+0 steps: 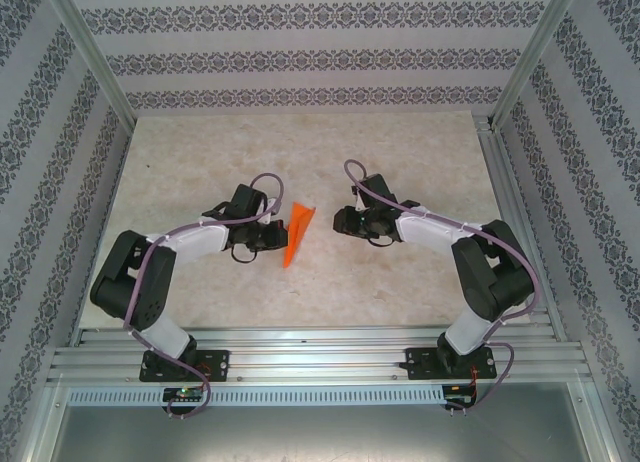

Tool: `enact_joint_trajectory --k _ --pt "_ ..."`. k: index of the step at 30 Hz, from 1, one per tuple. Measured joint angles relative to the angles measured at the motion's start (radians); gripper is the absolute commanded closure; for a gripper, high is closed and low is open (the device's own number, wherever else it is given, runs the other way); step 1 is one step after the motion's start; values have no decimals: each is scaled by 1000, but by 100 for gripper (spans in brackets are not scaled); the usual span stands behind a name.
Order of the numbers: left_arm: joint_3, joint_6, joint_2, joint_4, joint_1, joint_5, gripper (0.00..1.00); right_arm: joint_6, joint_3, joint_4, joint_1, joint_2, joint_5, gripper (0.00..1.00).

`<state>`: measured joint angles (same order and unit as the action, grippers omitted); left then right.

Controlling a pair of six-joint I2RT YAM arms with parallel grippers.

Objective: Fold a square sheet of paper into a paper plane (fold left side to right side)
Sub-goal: Pick up the paper plane, then place the paper plane at the center of the table.

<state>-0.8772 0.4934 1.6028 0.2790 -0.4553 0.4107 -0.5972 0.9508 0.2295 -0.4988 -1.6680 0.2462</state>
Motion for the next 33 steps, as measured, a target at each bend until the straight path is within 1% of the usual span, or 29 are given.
enact_joint_trajectory --k 3,6,9,13,17,22,25,33 --pt "-77 -75 -58 80 -91 -136 100 -28 -8 -6 24 36 21 61" --pt "-127 -129 -73 125 -172 -267 100 -53 -9 -18 37 65 35 60" --pt "-143 -160 -43 158 -224 -357 100 -76 -13 -35 45 74 47 60" --pt "-162 -177 47 183 -266 -444 100 -124 -23 -76 45 67 80 57" --pt "-162 -179 89 190 -281 -473 100 -170 -24 -132 44 19 101 57" --pt "-162 -178 91 189 -282 -476 100 -215 -10 -175 24 -96 120 59" --pt "-162 -178 92 187 -285 -476 100 -229 0 -196 2 -138 127 59" --pt "-162 -178 92 183 -297 -476 100 -240 26 -207 -10 -140 129 58"
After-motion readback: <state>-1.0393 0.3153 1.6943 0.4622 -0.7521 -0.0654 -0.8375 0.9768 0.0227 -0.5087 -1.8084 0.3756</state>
